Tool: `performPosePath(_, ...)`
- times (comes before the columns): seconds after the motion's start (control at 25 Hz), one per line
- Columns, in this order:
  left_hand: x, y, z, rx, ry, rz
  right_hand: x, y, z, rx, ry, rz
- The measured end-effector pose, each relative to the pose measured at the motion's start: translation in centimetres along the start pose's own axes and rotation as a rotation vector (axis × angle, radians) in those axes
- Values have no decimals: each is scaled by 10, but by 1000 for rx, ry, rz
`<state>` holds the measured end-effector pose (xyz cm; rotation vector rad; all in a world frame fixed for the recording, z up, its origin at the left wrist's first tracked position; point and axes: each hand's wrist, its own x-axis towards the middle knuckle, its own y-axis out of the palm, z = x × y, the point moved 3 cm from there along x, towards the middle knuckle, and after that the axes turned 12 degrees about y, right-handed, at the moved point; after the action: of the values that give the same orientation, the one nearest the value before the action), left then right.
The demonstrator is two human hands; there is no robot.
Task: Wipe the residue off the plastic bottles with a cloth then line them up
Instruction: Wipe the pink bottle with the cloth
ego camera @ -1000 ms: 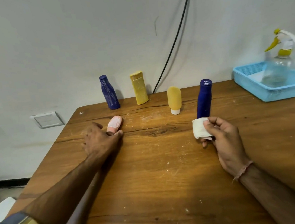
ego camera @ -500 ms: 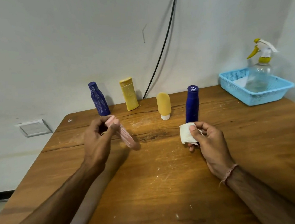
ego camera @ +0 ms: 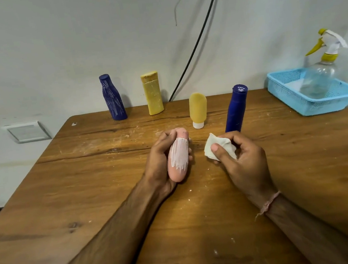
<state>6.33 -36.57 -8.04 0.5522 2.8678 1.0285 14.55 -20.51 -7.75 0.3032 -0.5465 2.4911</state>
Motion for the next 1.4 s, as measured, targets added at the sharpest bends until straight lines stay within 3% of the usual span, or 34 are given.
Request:
performPosePath(0.12, 2, -4, 3, -94, -73, 11, 7, 22, 13, -117, -228, -121)
performPosePath(0.28, 5, -3, 6, -174, -97, 7, 18, 48, 20, -196, -354, -150)
performPosePath(0.56, 11, -12, 8, -242, -123, -52, -2, 39, 24, -250, -603, 261)
performPosePath(0.76, 11, -7, 6, -207, -103, -88, 16, 43, 29, -308, -506, -37)
performPosePath(0.92, 12, -13, 5, -226, -100, -102, -11, 43, 26, -330, -556, 347)
performPosePath(0.96, 12, -13, 5, -216, -101, -101, -12, 41, 27, -328, -571, 355)
performPosePath(1.12, 12, -11, 7, -151, -78, -104, 15, 33, 32, -318, -492, -108)
performPosePath(1.16, 12, -10, 8, -138, -70, -103, 15, 37, 31, -335, -470, -138)
performPosePath(1.4, 14, -11, 7, -221, -74, -70, -6, 45, 31, -335, -602, 280)
